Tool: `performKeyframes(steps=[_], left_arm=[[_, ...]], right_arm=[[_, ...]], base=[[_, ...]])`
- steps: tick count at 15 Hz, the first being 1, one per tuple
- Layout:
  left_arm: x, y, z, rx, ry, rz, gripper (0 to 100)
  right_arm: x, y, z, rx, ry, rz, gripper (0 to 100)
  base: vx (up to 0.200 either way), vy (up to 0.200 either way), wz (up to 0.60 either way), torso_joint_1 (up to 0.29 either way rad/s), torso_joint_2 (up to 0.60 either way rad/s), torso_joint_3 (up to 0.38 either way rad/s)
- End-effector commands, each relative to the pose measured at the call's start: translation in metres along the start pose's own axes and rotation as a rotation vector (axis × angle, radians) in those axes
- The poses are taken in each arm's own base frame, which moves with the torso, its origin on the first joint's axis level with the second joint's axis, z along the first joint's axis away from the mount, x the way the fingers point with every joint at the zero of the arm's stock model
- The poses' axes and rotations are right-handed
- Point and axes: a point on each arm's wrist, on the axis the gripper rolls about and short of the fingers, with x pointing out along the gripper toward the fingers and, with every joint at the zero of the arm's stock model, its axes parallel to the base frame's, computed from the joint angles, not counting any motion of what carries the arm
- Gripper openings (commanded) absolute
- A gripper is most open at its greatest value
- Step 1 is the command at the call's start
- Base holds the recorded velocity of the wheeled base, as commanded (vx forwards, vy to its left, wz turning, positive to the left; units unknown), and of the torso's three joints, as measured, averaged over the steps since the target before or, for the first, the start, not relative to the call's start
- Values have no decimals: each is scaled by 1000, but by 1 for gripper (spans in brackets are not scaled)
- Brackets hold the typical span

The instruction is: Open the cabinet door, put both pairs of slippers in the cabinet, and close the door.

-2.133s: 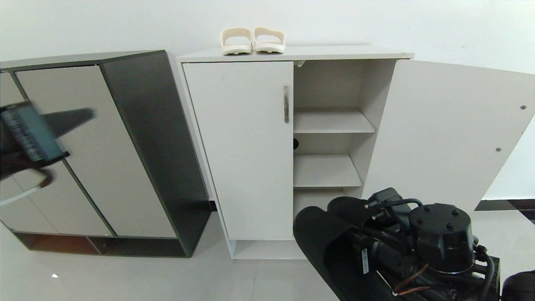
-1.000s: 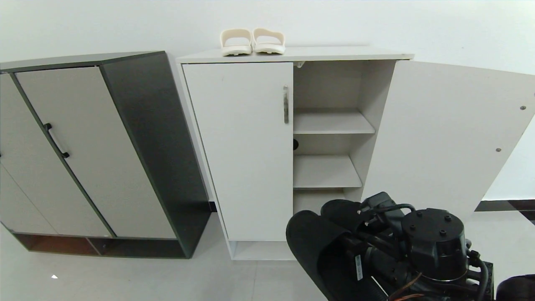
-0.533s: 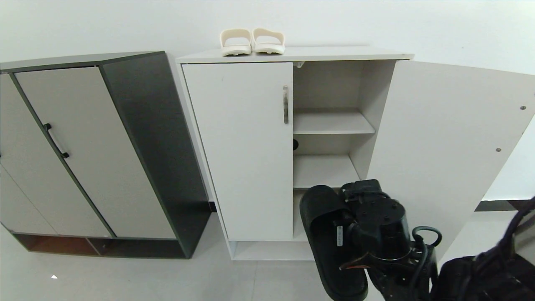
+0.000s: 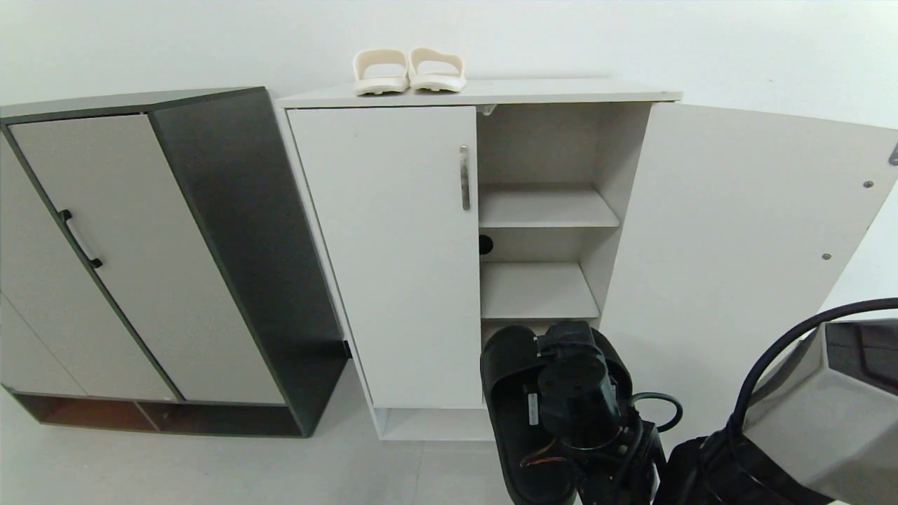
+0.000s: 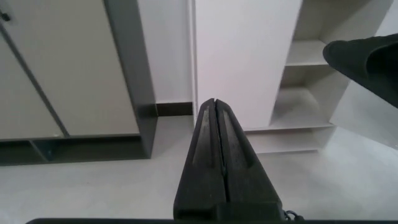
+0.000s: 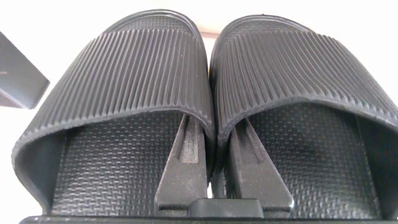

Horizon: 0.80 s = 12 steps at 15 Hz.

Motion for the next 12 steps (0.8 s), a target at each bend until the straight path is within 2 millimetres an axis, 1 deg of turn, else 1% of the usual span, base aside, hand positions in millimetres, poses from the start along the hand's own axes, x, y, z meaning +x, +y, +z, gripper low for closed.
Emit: performKeyframes(steps=[1, 2, 4, 6, 7, 9, 12], left_arm=[[0, 0, 0, 0, 3, 0, 0], [0, 0, 0, 0, 3, 0, 0], [0, 0, 0, 0, 3, 0, 0], [0, 0, 0, -4, 3, 1, 0], [0, 0, 0, -4, 3, 3, 0], [0, 0, 0, -3, 3, 3, 0], [0, 0, 0, -1, 3, 1, 0]], right_arm=[[1, 1, -3, -5, 6, 0, 0], [2, 1, -4, -7, 8, 1, 0], [10, 3, -7, -8, 20, 16, 0], [23, 11, -5, 17, 11, 39, 0], [24, 12, -5, 19, 9, 40, 0], [29, 19, 1, 54, -10, 55, 0], [39, 28, -5, 59, -4, 82, 0]], base=[[0, 0, 0, 0, 0, 0], [0, 0, 0, 0, 0, 0], [0, 0, 0, 0, 0, 0], [0, 0, 0, 0, 0, 0], [0, 0, 0, 0, 0, 0], [0, 0, 0, 0, 0, 0], [0, 0, 0, 0, 0, 0]])
